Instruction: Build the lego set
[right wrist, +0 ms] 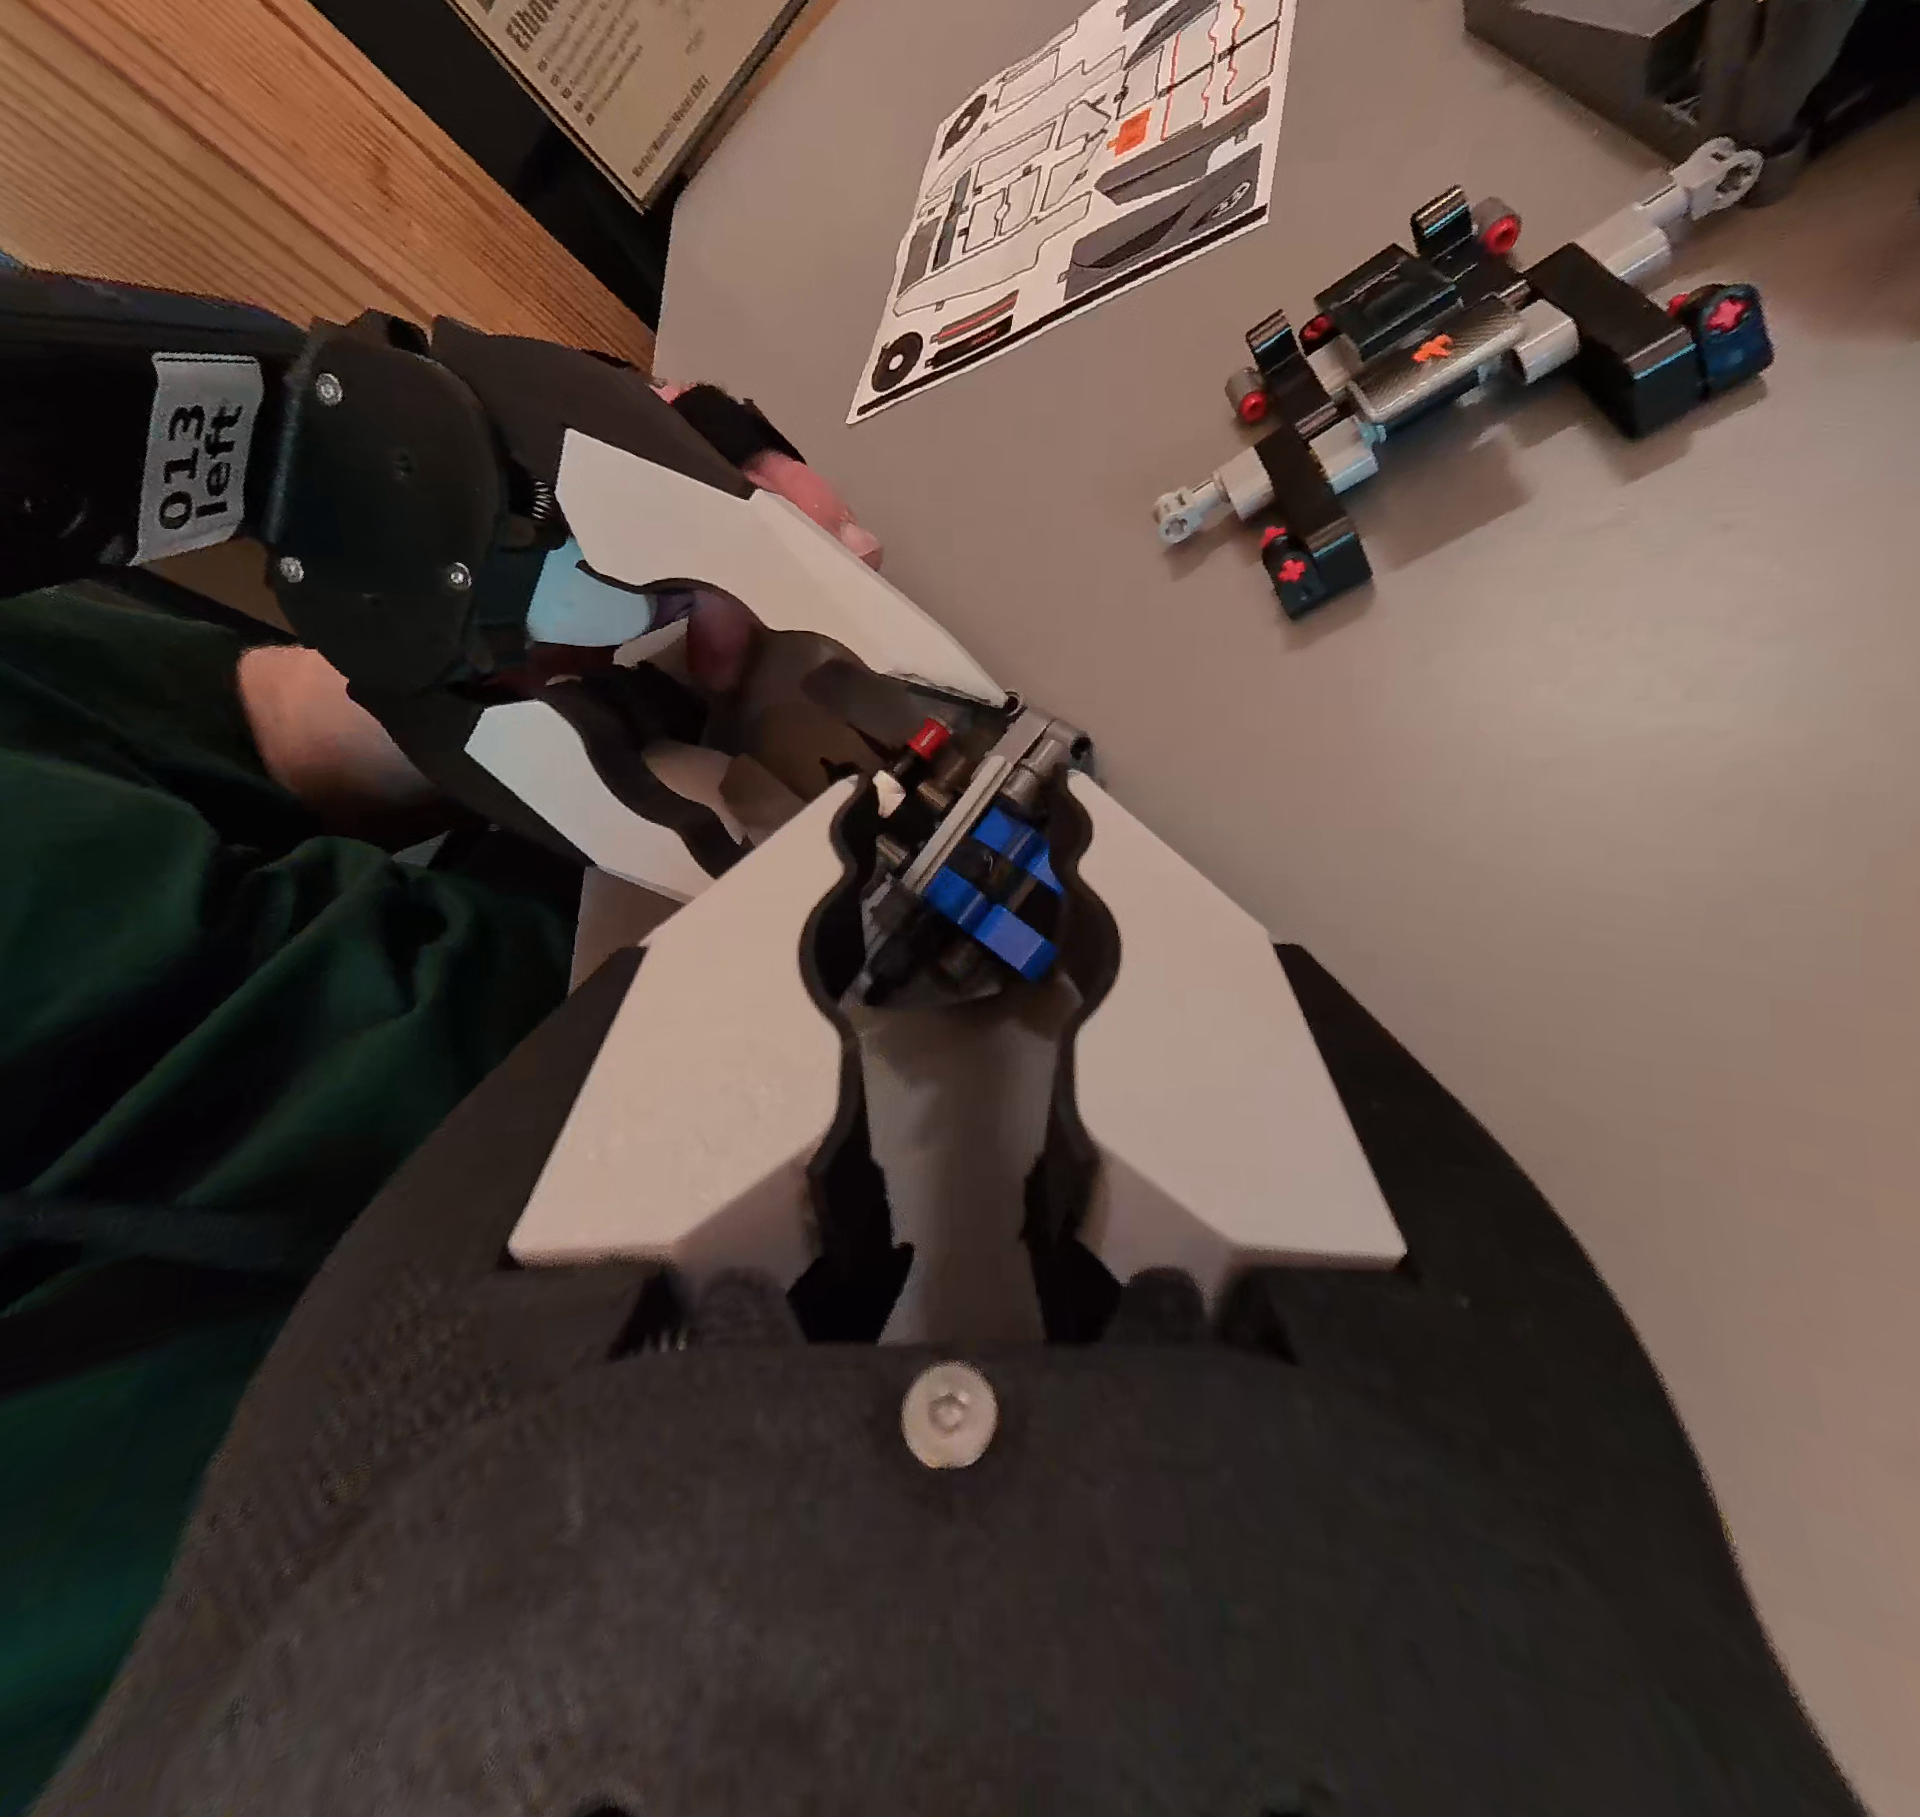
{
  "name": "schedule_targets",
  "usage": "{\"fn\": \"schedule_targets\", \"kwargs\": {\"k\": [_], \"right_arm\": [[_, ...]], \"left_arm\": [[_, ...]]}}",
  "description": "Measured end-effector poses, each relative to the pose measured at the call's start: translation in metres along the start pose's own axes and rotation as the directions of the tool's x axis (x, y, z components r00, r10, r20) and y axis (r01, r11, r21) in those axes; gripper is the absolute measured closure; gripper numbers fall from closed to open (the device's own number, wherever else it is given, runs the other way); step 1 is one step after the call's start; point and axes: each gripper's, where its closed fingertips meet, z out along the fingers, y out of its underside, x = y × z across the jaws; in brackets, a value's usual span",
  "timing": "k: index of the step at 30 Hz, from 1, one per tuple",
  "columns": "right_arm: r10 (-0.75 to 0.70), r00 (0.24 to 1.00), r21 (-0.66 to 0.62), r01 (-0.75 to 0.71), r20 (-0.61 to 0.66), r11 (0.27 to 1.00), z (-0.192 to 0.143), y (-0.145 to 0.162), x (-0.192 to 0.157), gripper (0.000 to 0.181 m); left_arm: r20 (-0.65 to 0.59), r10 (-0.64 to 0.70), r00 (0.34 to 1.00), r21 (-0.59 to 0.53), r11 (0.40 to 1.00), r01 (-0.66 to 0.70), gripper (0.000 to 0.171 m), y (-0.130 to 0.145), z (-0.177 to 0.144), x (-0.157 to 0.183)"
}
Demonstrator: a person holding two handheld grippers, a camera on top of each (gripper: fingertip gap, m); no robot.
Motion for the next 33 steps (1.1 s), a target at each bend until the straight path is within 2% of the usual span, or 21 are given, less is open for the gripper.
{"fn": "schedule_targets", "kwargs": {"k": [6, 10, 14, 16, 19, 21, 23, 27, 29, 31, 33], "right_arm": [[0.025, 0.999, 0.009, -0.026, 0.032, 1.0, -0.002, -0.001, -0.001, 0.148], [0.008, 1.0, 0.018, -0.008, 0.01, 1.0, -0.018, 0.002, 0.001, 0.154], [-0.01, 0.999, 0.0, 0.01, 0.036, 1.0, -0.029, 0.01, -0.01, 0.155], [-0.009, 1.0, -0.019, 0.009, 0.006, 1.0, -0.027, 0.015, -0.007, 0.155], [-0.013, 0.999, -0.022, 0.013, 0.031, 1.0, -0.018, 0.013, -0.014, 0.162], [-0.038, 0.999, -0.03, 0.037, -0.025, 0.999, -0.014, 0.013, -0.008, 0.173], [-0.027, 0.999, -0.022, 0.026, -0.032, 0.999, -0.015, 0.013, -0.005, 0.175], [-0.043, 0.997, -0.026, 0.042, -0.071, 0.999, -0.021, 0.015, 0.004, 0.178], [-0.077, 0.996, -0.013, 0.076, -0.055, 0.997, -0.023, 0.012, 0.0, 0.179], [-0.11, 0.993, -0.046, 0.108, -0.045, 0.993, -0.022, 0.014, -0.003, 0.179], [-0.149, 0.988, -0.069, 0.146, -0.041, 0.987, -0.02, 0.016, -0.005, 0.179]], "left_arm": [[-0.001, 0.001, 1.0, -0.001, 1.0, -0.001, 0.106, 0.0, 0.0, 0.0], [0.021, -0.014, 1.0, -0.028, 0.999, 0.015, 0.106, 0.002, -0.001, -0.003], [0.079, -0.06, 0.995, -0.05, 0.997, 0.064, 0.107, 0.004, -0.001, -0.007], [0.122, -0.088, 0.989, -0.057, 0.994, 0.095, 0.107, 0.004, -0.001, -0.01], [0.167, -0.084, 0.982, -0.07, 0.993, 0.097, 0.108, 0.003, 0.0, -0.013], [0.192, -0.087, 0.977, -0.083, 0.991, 0.105, 0.109, 0.002, 0.001, -0.014], [0.213, -0.095, 0.972, -0.087, 0.99, 0.116, 0.108, 0.002, 0.001, -0.016], [0.141, -0.139, 0.98, -0.069, 0.986, 0.15, 0.099, -0.004, -0.002, -0.005], [0.046, -0.194, 0.98, 0.004, 0.981, 0.194, 0.101, -0.016, -0.012, 0.0], [-0.001, -0.24, 0.971, 0.062, 0.969, 0.24, 0.109, -0.023, -0.024, -0.011], [-0.04, -0.242, 0.97, 0.071, 0.967, 0.244, 0.114, -0.024, -0.028, -0.021]]}}
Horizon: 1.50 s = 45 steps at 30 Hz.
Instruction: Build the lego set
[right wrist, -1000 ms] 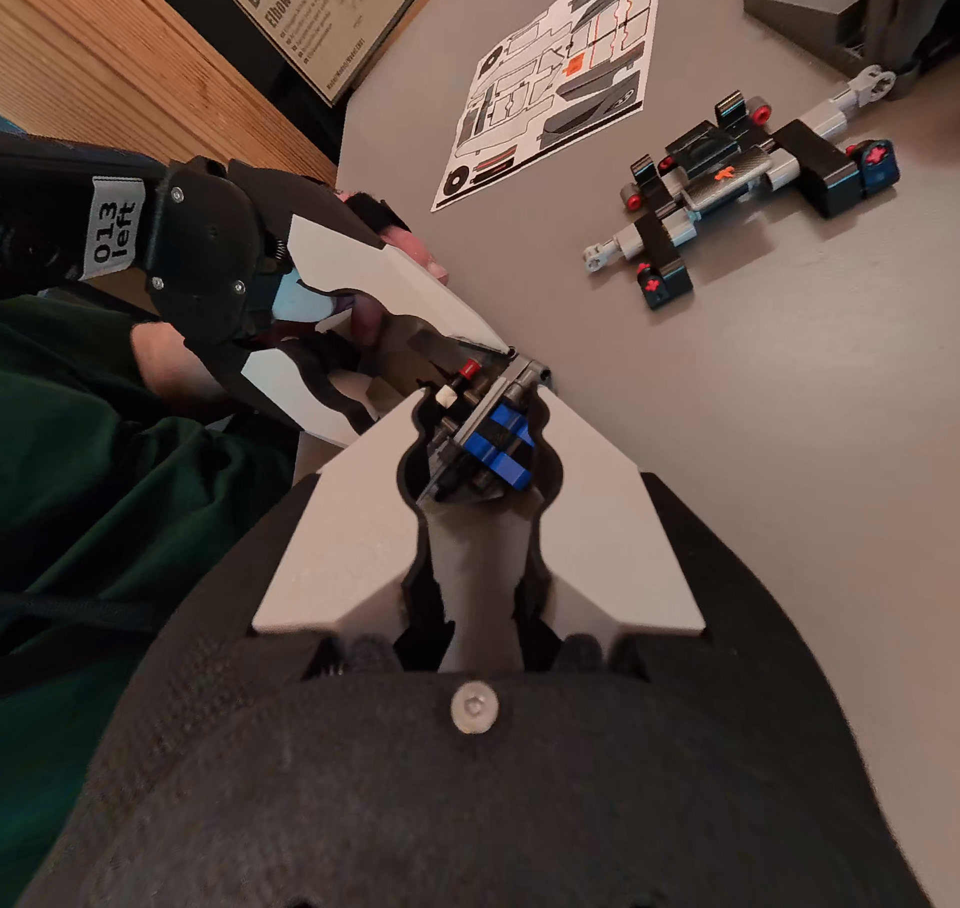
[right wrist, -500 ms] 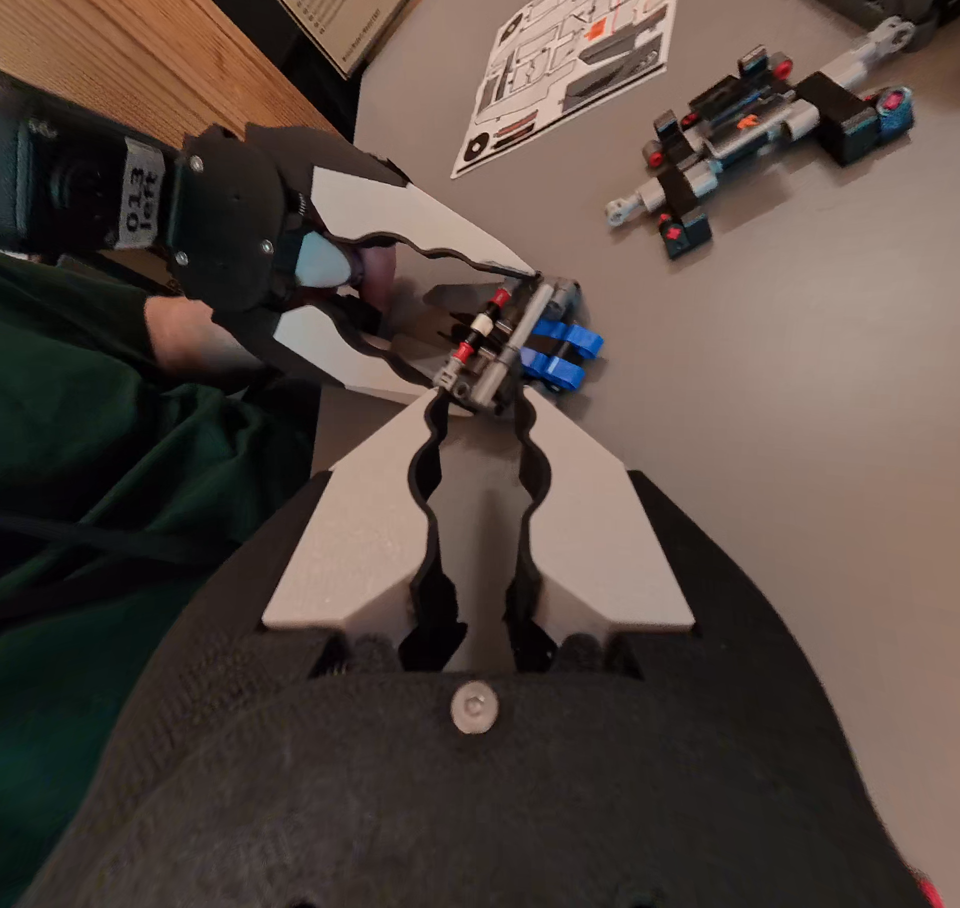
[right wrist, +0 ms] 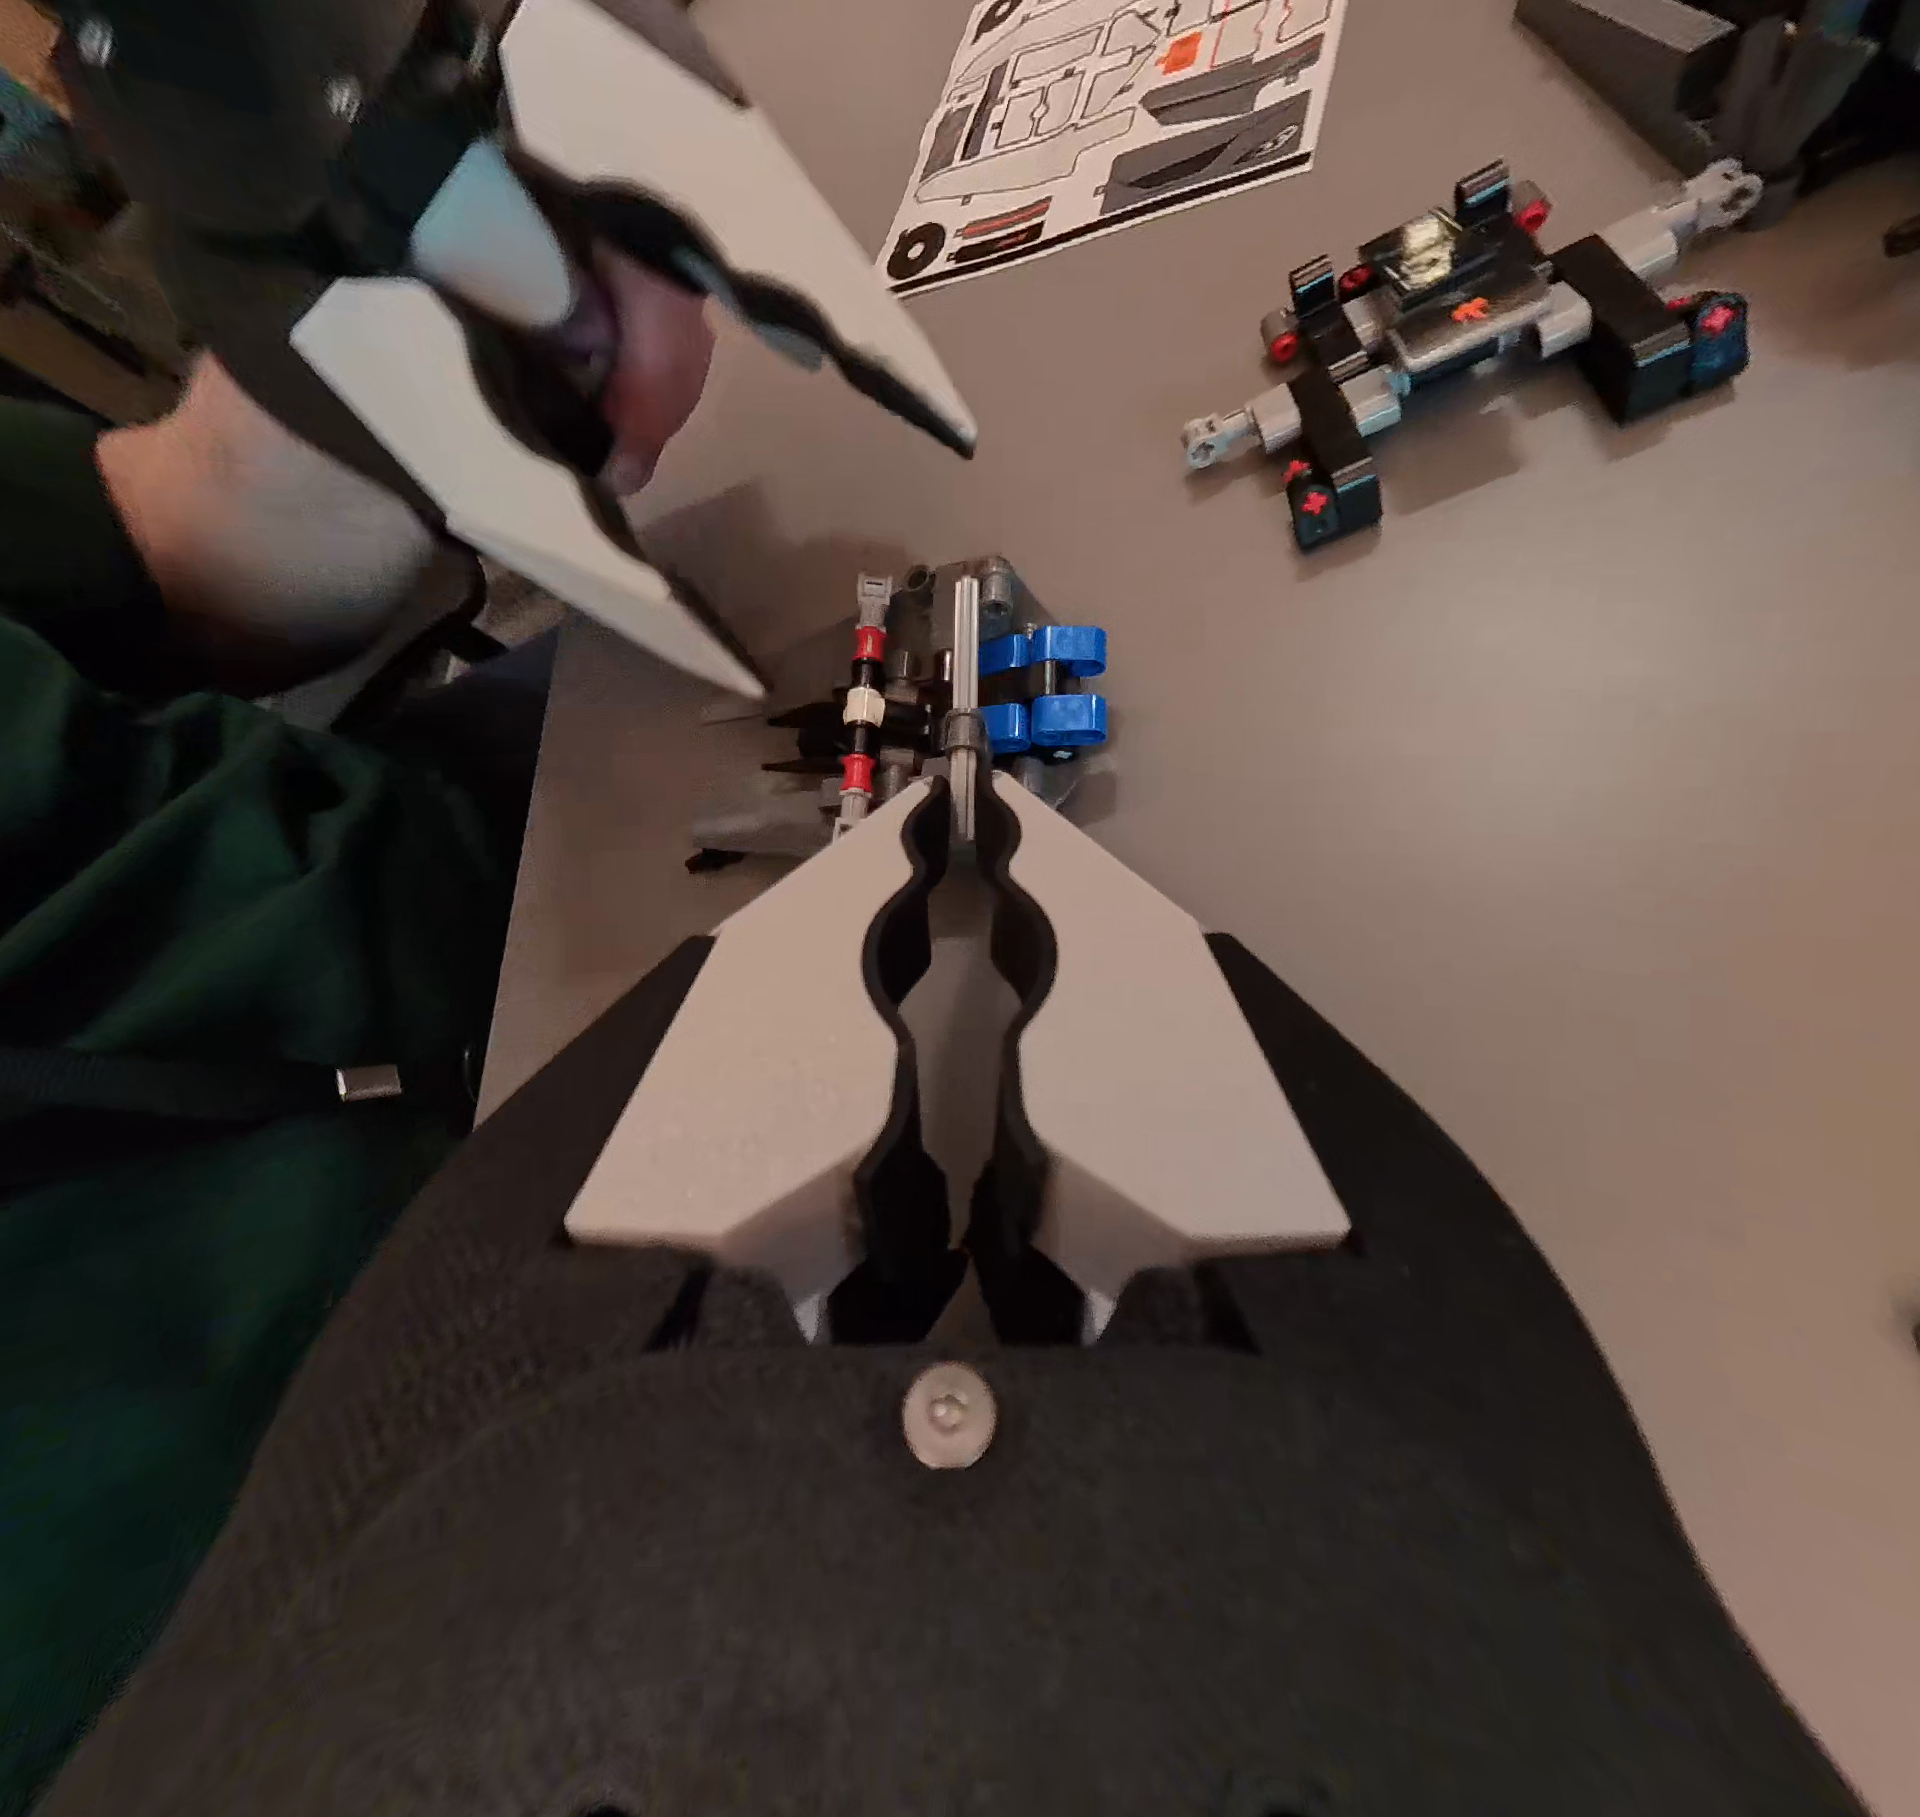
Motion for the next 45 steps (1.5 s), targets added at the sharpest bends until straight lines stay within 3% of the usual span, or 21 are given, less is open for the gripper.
{"fn": "schedule_targets", "kwargs": {"k": [6, 14, 29, 39, 45], "right_arm": [[-0.05, 0.999, -0.016, 0.05, -0.015, 0.999, 0.0, 0.003, 0.004, 0.179], [-0.06, 0.998, -0.011, 0.06, -0.004, 0.998, -0.001, 0.003, 0.005, 0.179], [-0.023, 1.0, -0.005, 0.023, -0.013, 1.0, -0.005, 0.005, 0.012, 0.179], [0.027, 1.0, -0.007, -0.027, -0.003, 1.0, -0.006, 0.007, 0.014, 0.179], [-0.002, 1.0, 0.0, 0.002, 0.0, 1.0, -0.007, 0.006, 0.012, 0.179]], "left_arm": [[-0.121, 0.086, 0.989, -0.061, 0.994, -0.094, 0.139, 0.008, 0.021, -0.006], [-0.209, 0.006, 0.978, -0.025, 1.0, -0.011, 0.16, 0.015, 0.027, -0.008], [-0.207, 0.032, 0.978, 0.059, 0.998, -0.02, 0.164, 0.01, 0.026, -0.01], [-0.188, 0.119, 0.975, 0.081, 0.991, -0.106, 0.165, 0.01, 0.025, -0.006], [-0.204, 0.1, 0.974, 0.063, 0.994, -0.089, 0.164, 0.012, 0.026, -0.005]]}}
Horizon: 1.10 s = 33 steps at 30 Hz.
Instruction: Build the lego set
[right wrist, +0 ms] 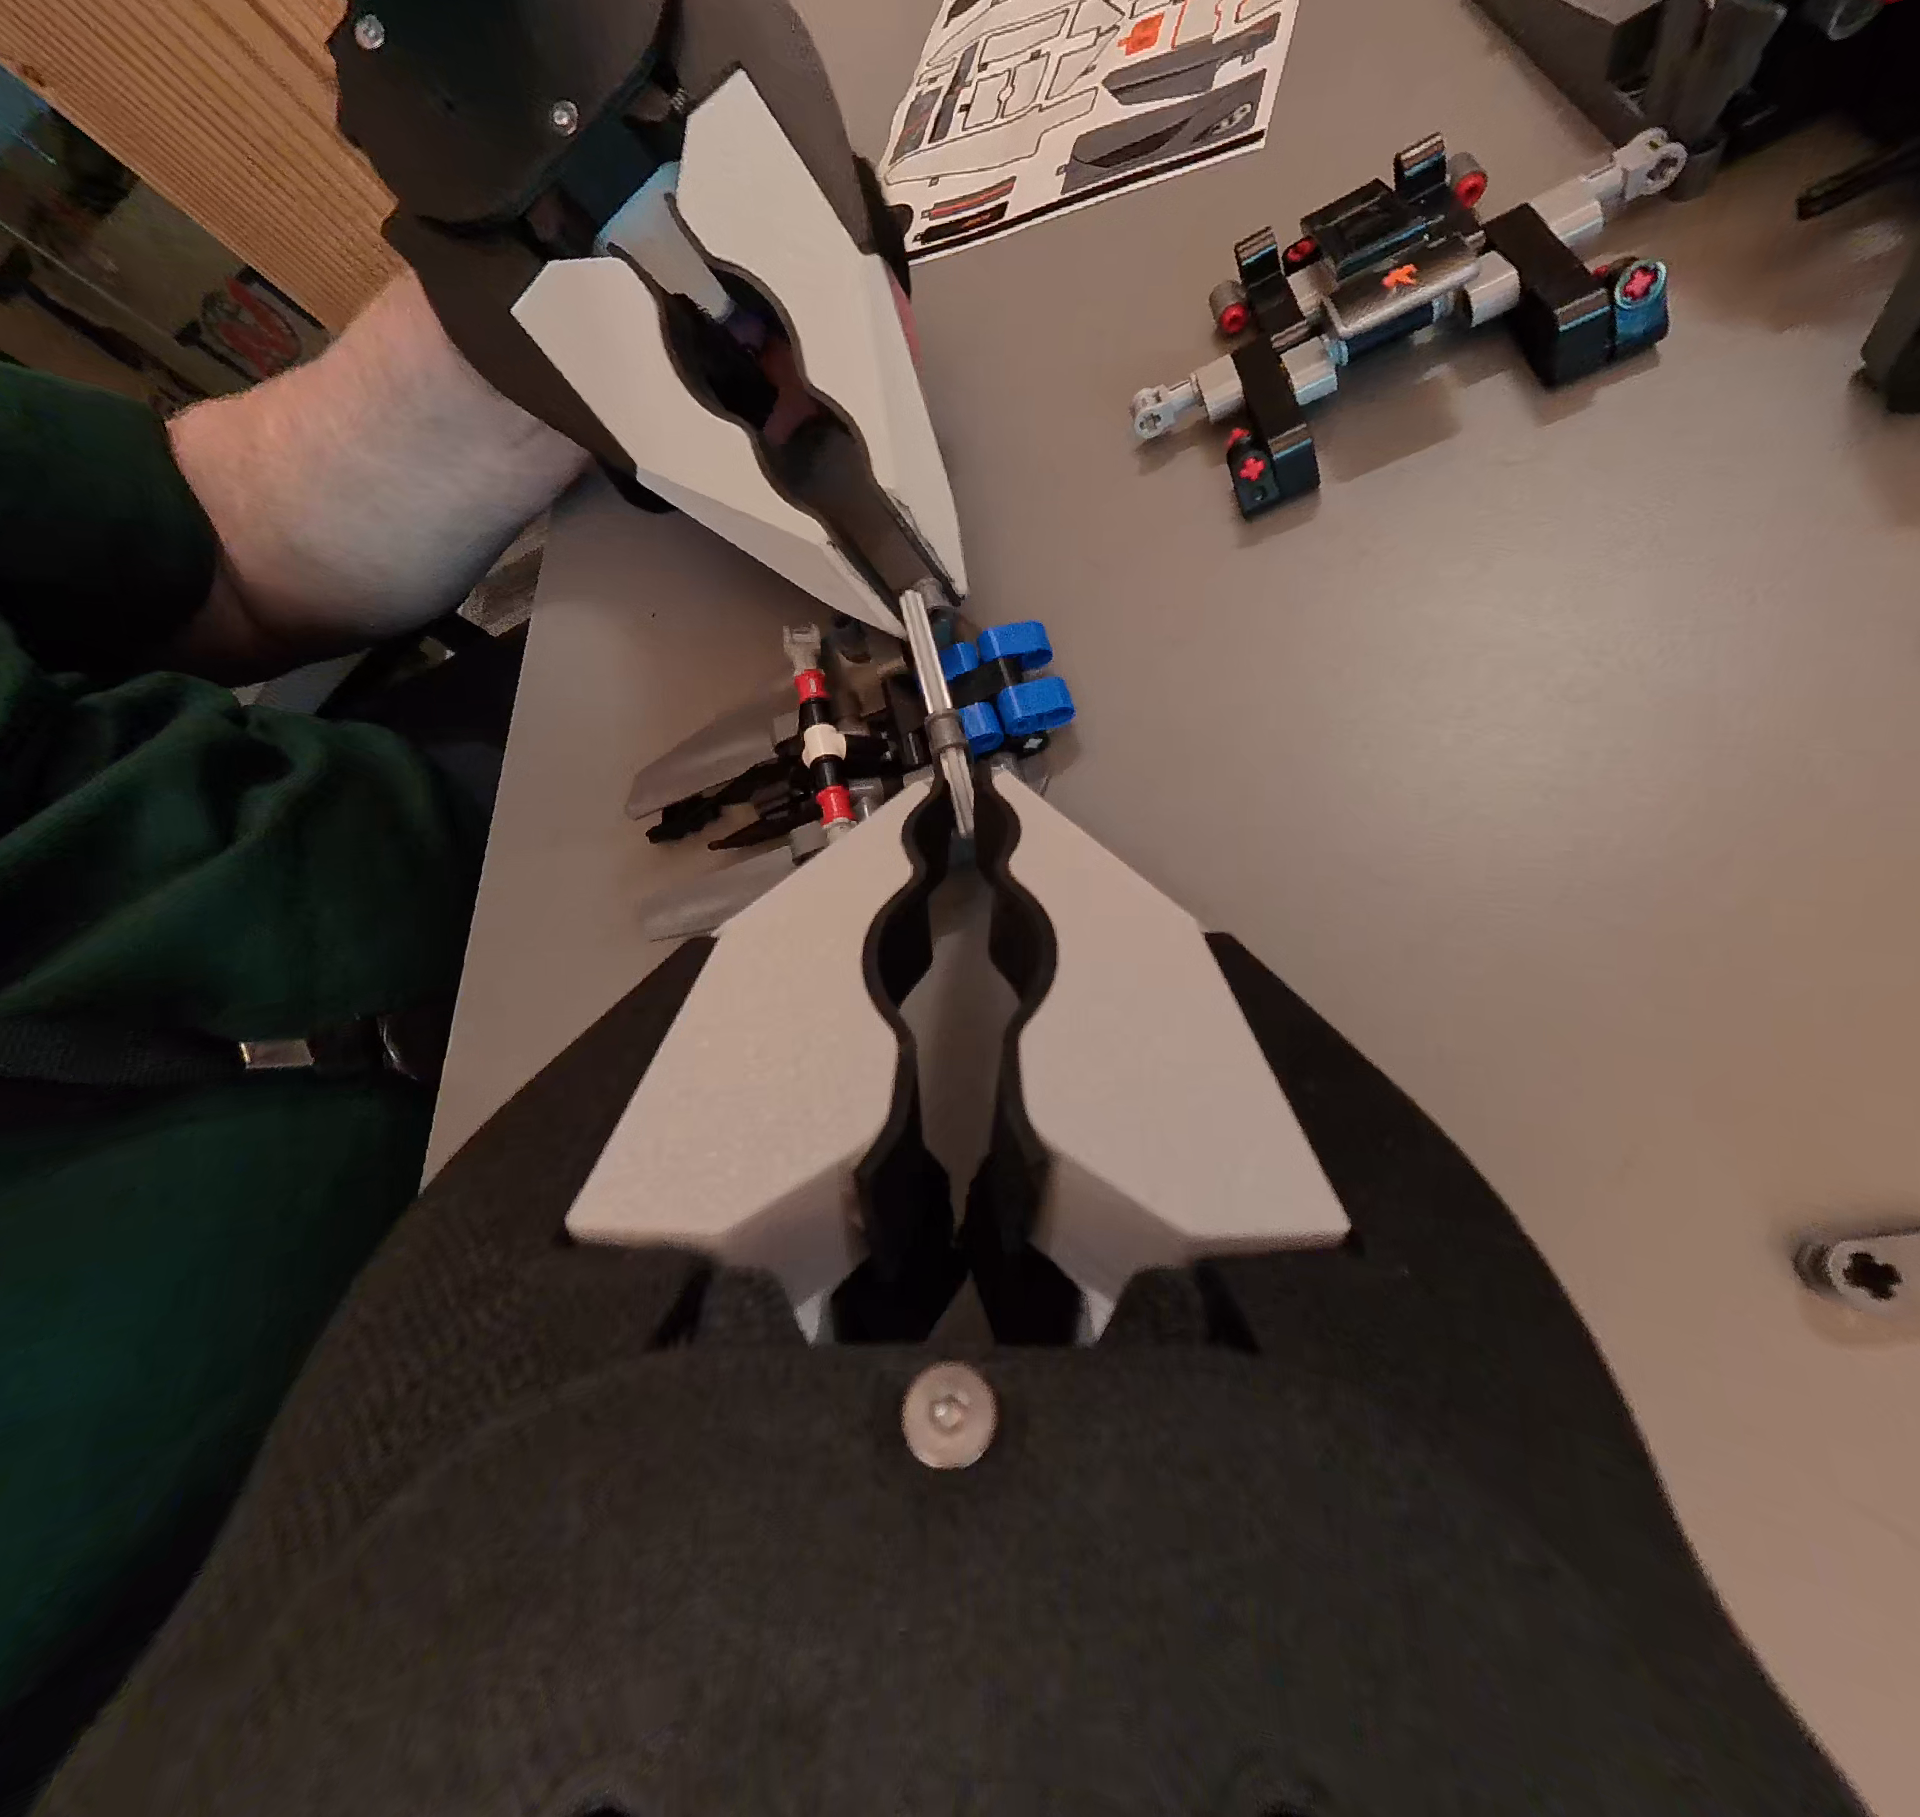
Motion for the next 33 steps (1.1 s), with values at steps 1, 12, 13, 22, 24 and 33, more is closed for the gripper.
{"fn": "schedule_targets", "kwargs": {"k": [1, 12, 13, 22, 24, 33], "right_arm": [[-0.016, 1.0, 0.001, 0.016, -0.002, 1.0, 0.0, -0.0005, -0.0012, 0.179], [-0.056, 0.998, 0.015, 0.056, -0.01, 0.998, -0.0008, -0.0029, -0.0032, 0.179], [-0.057, 0.998, 0.014, 0.057, -0.008, 0.998, -0.0005, -0.0027, -0.0035, 0.179], [-0.064, 0.998, 0.024, 0.064, -0.01, 0.998, -0.0012, -0.0045, -0.0034, 0.179], [-0.065, 0.998, 0.024, 0.066, -0.014, 0.998, -0.0013, -0.0045, -0.0031, 0.179], [-0.06, 0.998, 0.018, 0.06, -0.007, 0.998, -0.001, -0.0035, -0.0032, 0.179]], "left_arm": [[-0.015, -0.008, 1.0, -0.007, 1.0, 0.008, 0.164, 0.0012, 0.0003, 0.001], [-0.083, -0.045, 0.996, -0.045, 0.998, 0.041, 0.152, 0.005, 0.0045, 0.0052], [-0.079, -0.046, 0.996, -0.043, 0.998, 0.043, 0.155, 0.0048, 0.0043, 0.0041], [-0.062, -0.037, 0.997, -0.035, 0.999, 0.035, 0.162, 0.0042, 0.0034, 0.0018], [-0.061, -0.035, 0.998, -0.035, 0.999, 0.033, 0.162, 0.0042, 0.0034, 0.0014], [-0.096, -0.014, 0.995, -0.059, 0.998, 0.009, 0.16, 0.0047, -0.0011, 0.0038]]}}
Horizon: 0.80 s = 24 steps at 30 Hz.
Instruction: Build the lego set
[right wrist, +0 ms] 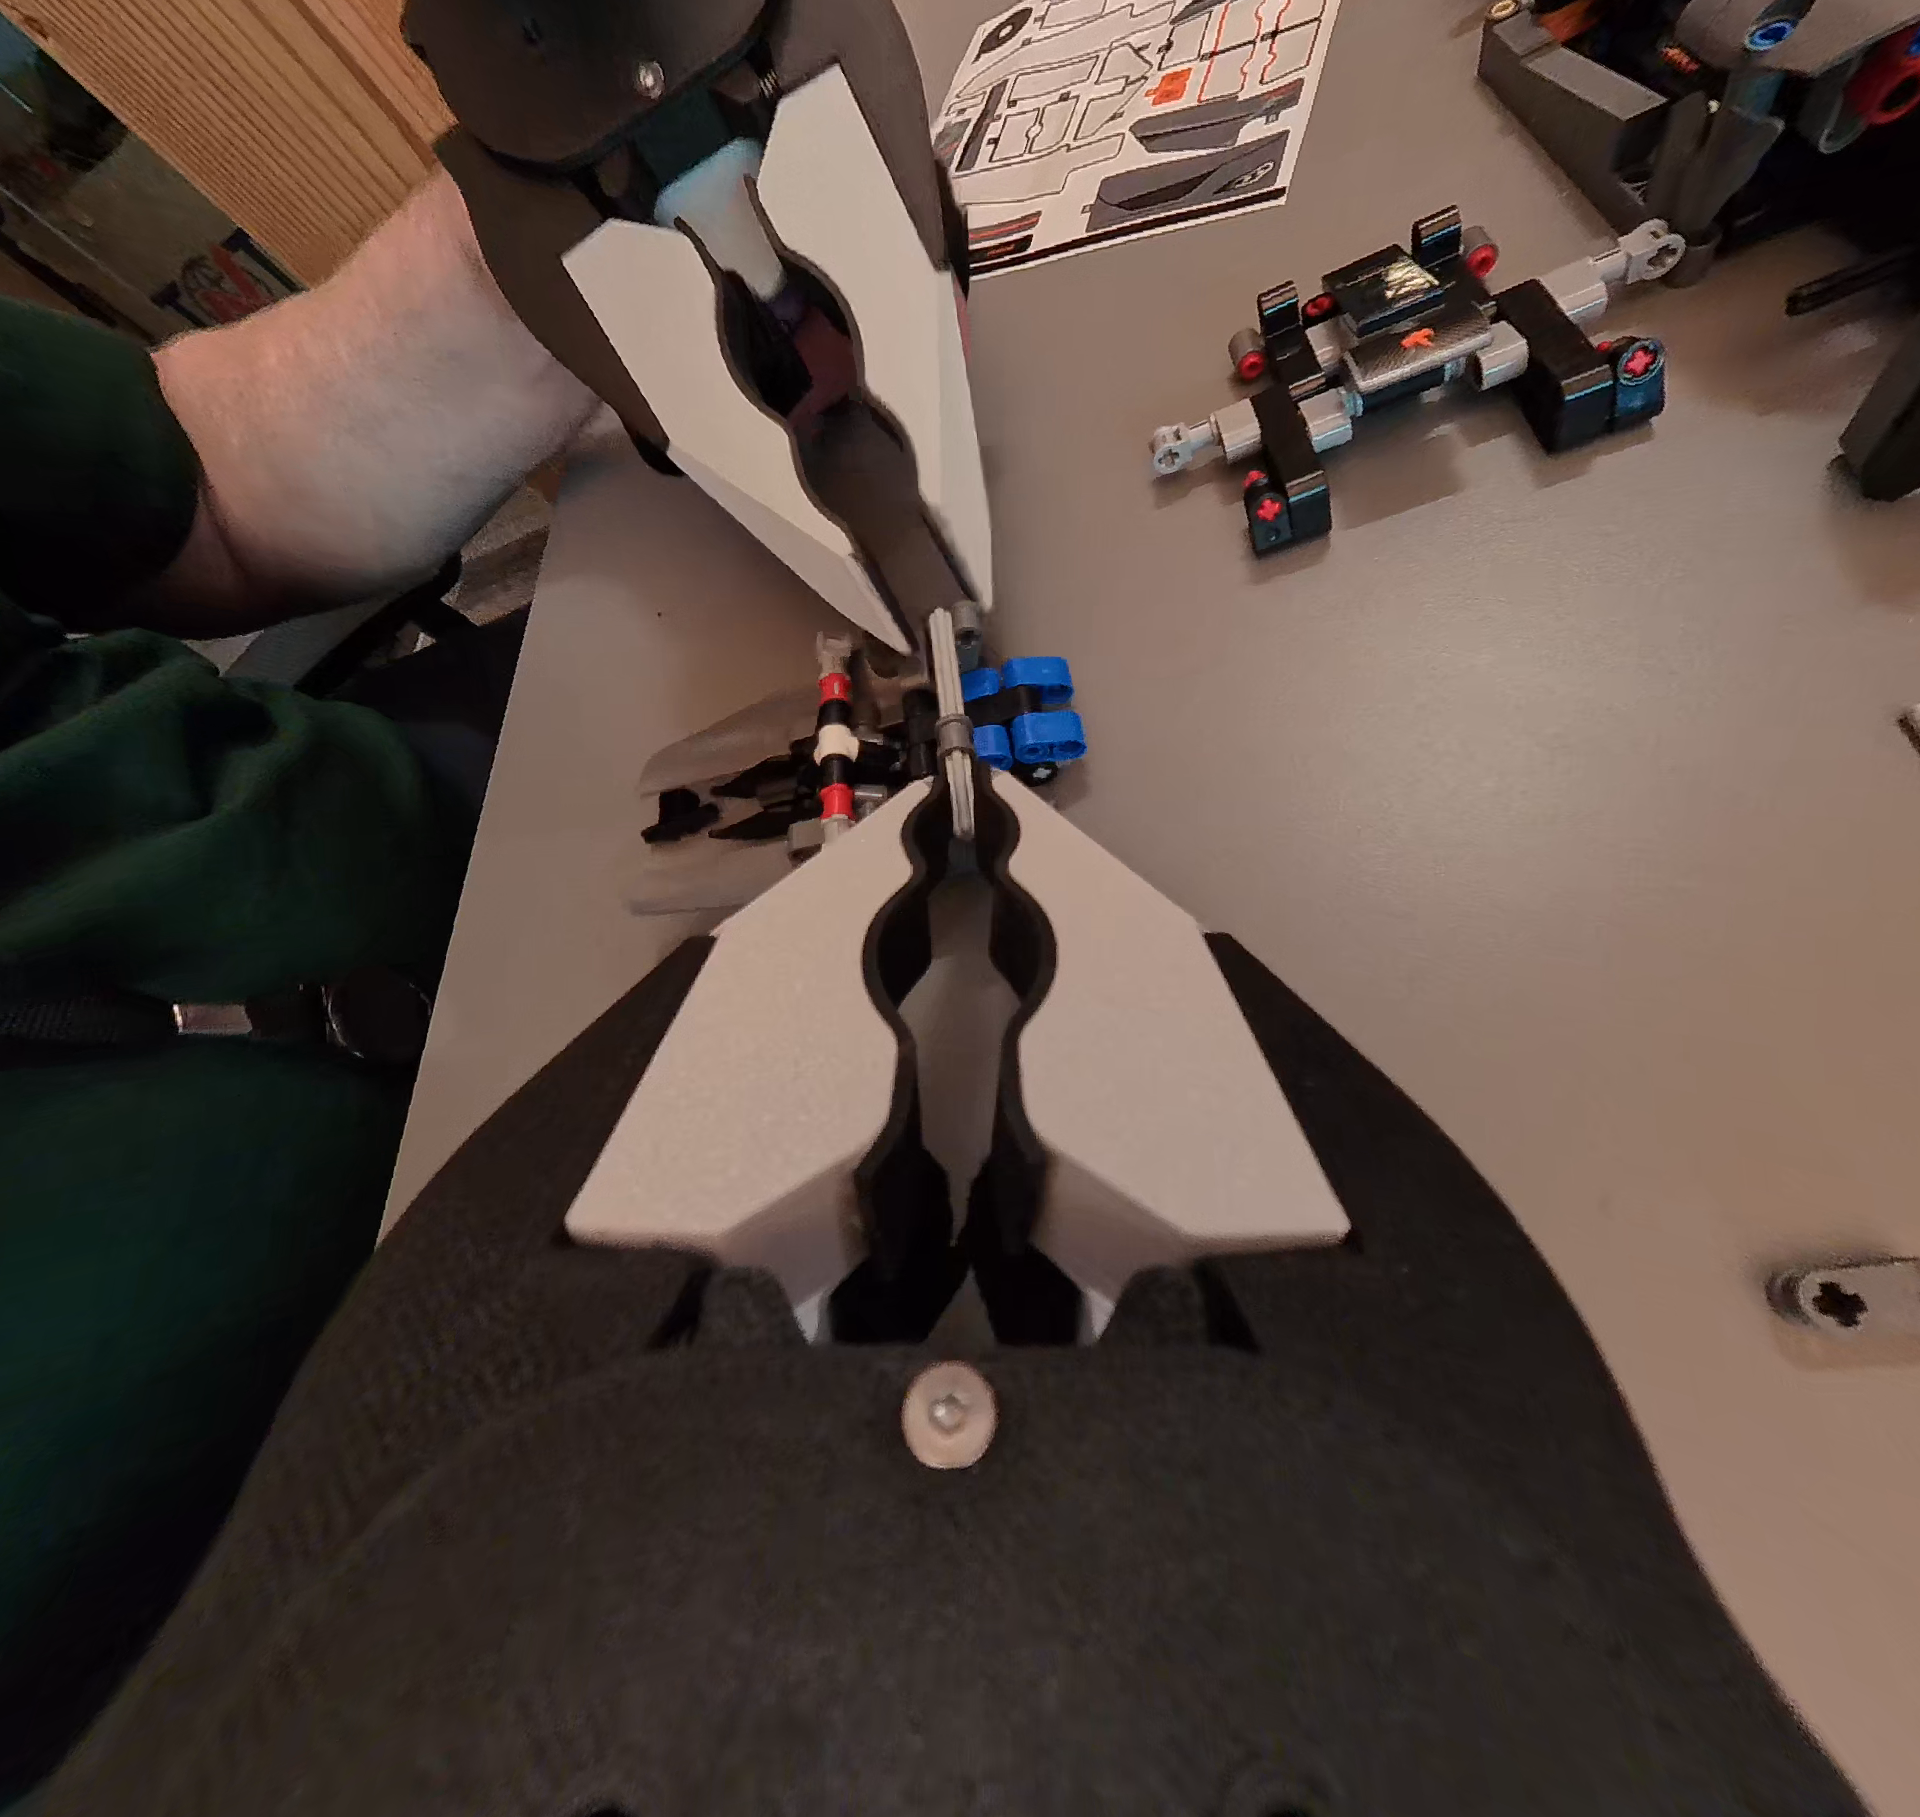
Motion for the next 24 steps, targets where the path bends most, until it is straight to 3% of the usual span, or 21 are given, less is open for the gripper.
{"fn": "schedule_targets", "kwargs": {"k": [2, 4, 8, 10, 12, 14, 15, 18, 20, 21, 24], "right_arm": [[0.015, 1.0, 0.017, -0.015, 0.001, 1.0, -0.002, -0.002, 0.002, 0.179], [0.021, 1.0, 0.027, -0.021, 0.005, 0.999, -0.003, -0.003, 0.002, 0.179], [0.019, 1.0, 0.024, -0.019, 0.005, 1.0, -0.003, -0.003, 0.002, 0.179], [0.026, 1.0, 0.03, -0.027, 0.009, 0.999, -0.004, -0.004, 0.002, 0.179], [0.03, 0.999, 0.036, -0.03, 0.011, 0.999, -0.004, -0.004, 0.002, 0.179], [0.034, 0.999, 0.036, -0.034, 0.015, 0.999, -0.004, -0.004, 0.002, 0.179], [0.035, 0.999, 0.038, -0.036, 0.017, 0.999, -0.004, -0.005, 0.002, 0.179], [0.042, 0.999, 0.05, -0.043, 0.022, 0.998, -0.006, -0.006, 0.003, 0.179], [0.045, 0.999, 0.055, -0.047, 0.025, 0.997, -0.007, -0.007, 0.004, 0.179], [0.047, 0.999, 0.059, -0.048, 0.026, 0.997, -0.007, -0.007, 0.004, 0.179], [0.041, 0.999, 0.064, -0.042, 0.027, 0.997, -0.009, -0.008, 0.003, 0.179]], "left_arm": [[0.025, 0.016, 1.0, 0.007, 1.0, -0.016, 0.144, -0.007, -0.012, -0.008], [0.067, 0.041, 0.997, 0.038, 0.998, -0.044, 0.141, -0.029, -0.031, -0.023], [0.322, 0.186, 0.929, 0.019, 0.979, -0.202, 0.131, -0.096, -0.064, -0.084], [0.475, 0.326, 0.817, -0.06, 0.939, -0.339, 0.124, -0.135, -0.07, -0.119], [0.579, 0.498, 0.645, -0.211, 0.856, -0.472, 0.123, -0.172, -0.069, -0.152], [0.589, 0.66, 0.466, -0.403, 0.74, -0.539, 0.117, -0.198, -0.059, -0.183], [0.57, 0.713, 0.409, -0.471, 0.691, -0.548, 0.117, -0.207, -0.051, -0.197], [0.513, 0.802, 0.307, -0.632, 0.595, -0.498, 0.119, -0.215, -0.038, -0.239], [0.505, 0.829, 0.24, -0.696, 0.556, -0.454, 0.132, -0.215, -0.042, -0.259], [0.5, 0.835, 0.228, -0.709, 0.546, -0.445, 0.145, -0.214, -0.044, -0.263], [0.521, 0.807, 0.279, -0.676, 0.59, -0.442, 0.16, -0.21, -0.046, -0.267]]}}
